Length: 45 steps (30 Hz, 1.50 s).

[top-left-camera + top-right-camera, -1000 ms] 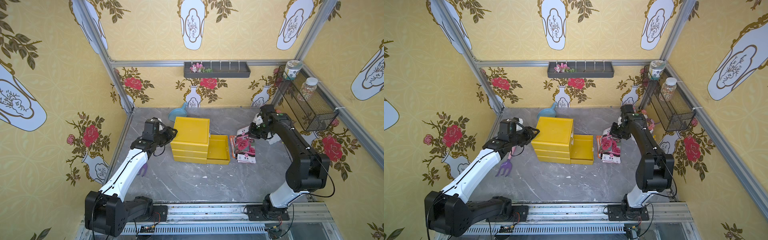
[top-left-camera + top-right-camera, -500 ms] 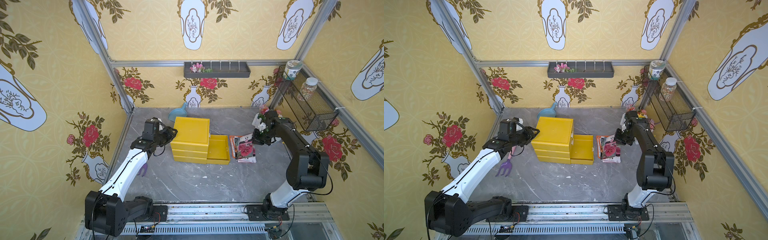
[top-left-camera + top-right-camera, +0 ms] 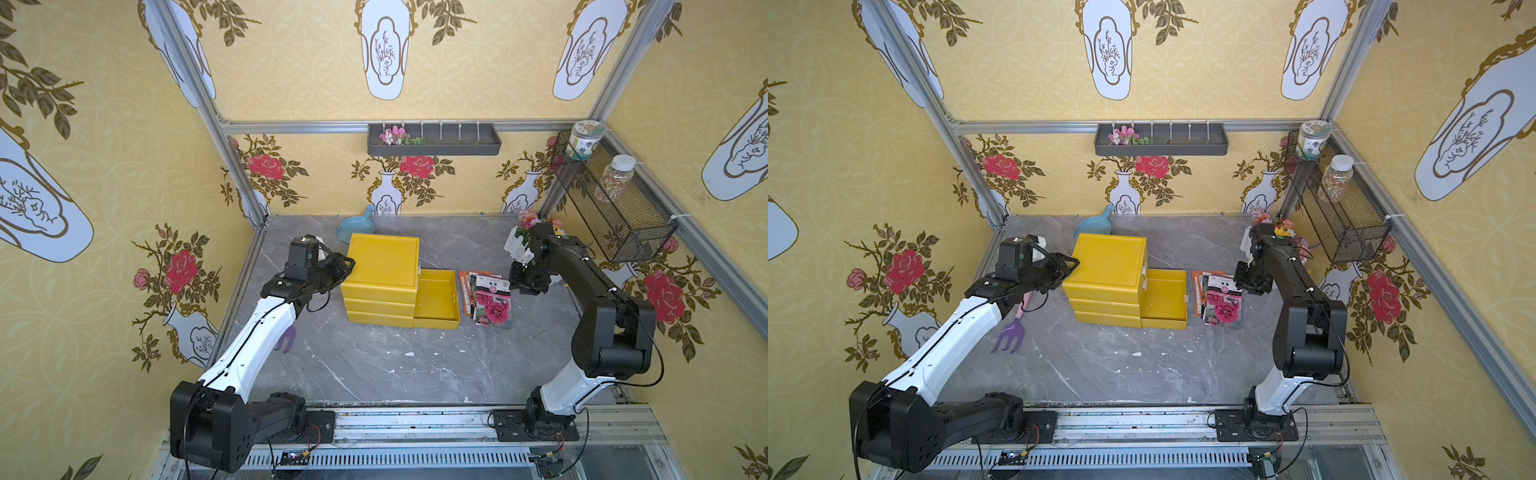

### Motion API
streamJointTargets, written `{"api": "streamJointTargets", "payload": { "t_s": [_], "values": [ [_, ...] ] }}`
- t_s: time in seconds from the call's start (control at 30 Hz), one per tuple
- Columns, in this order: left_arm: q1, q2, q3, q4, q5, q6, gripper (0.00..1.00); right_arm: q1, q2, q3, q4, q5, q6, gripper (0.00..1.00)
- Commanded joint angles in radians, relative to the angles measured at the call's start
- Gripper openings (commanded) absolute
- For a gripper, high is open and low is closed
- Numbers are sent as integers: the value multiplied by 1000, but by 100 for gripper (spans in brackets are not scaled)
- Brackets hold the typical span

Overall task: Take the seed bags out of the drawer
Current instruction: Place the seed packet at the center of the board, then close the drawer in the storage box.

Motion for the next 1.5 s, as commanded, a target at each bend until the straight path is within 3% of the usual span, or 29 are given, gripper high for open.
{"api": "streamJointTargets", "payload": {
  "t_s": [0.0, 0.33, 1.07, 1.47],
  "values": [
    [1, 15, -9, -155, -30, 7, 46, 24, -5, -16, 33, -102, 24, 40],
    [1, 25, 0, -155, -30, 6, 46, 209, 47, -45, 117, -156, 111, 47],
    [1, 24, -18, -149, -33, 0, 46, 366, 178, -15, 178, -202, 178, 48],
    [1, 24, -18, -152, -32, 2, 46, 439, 259, 42, 264, -315, 279, 48]
  ]
}}
